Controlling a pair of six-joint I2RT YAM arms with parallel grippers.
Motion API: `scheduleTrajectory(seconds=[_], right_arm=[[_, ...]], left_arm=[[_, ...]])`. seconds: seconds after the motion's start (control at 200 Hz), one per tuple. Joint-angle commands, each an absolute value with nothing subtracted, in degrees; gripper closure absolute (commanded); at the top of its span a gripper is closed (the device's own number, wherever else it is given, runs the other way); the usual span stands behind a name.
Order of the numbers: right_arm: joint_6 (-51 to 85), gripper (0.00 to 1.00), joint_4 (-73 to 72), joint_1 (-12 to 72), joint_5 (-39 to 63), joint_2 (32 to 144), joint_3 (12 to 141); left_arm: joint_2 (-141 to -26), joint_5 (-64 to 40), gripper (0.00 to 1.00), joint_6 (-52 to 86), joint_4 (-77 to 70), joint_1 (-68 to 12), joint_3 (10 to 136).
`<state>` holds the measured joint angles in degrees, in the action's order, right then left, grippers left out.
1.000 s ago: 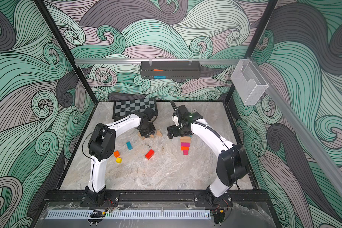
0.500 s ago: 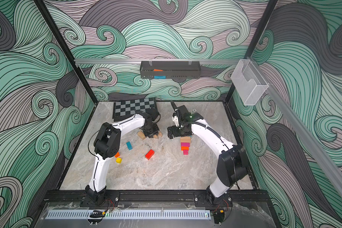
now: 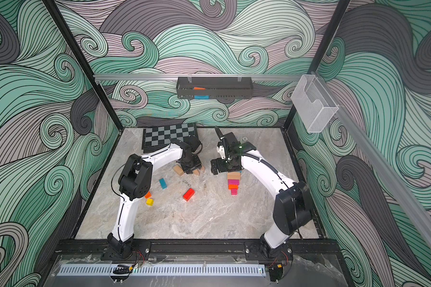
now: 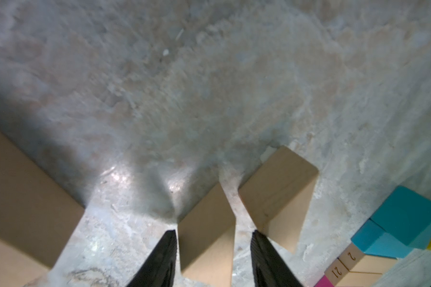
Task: Assemble a carrot with building blocks
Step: Place the building block at the center of the board, then pick up the building block from the center of the board.
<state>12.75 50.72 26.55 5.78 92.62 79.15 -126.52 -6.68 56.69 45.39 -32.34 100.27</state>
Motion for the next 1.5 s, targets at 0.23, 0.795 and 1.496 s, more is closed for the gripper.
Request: scheduleTrajectory(seconds=[0.23, 0.795, 1.496], right_arm=[[11.0, 0.08, 50.4, 27.9, 7.6, 95.7, 83.3], [12.3, 0.29, 48.6, 31.1, 4.1, 126.7, 108.8], [11.2, 0.42, 48.8, 32.3, 2.3, 135.2, 115.1]], left_arm=[[-106.4, -2.0, 0.4, 51.6, 43.2, -28.9, 89.7], [-68.2, -14.3, 0.4, 40.8, 32.9, -22.0, 62.6], [-68.9, -16.3, 0.4, 38.8, 35.7, -19.1, 63.2]])
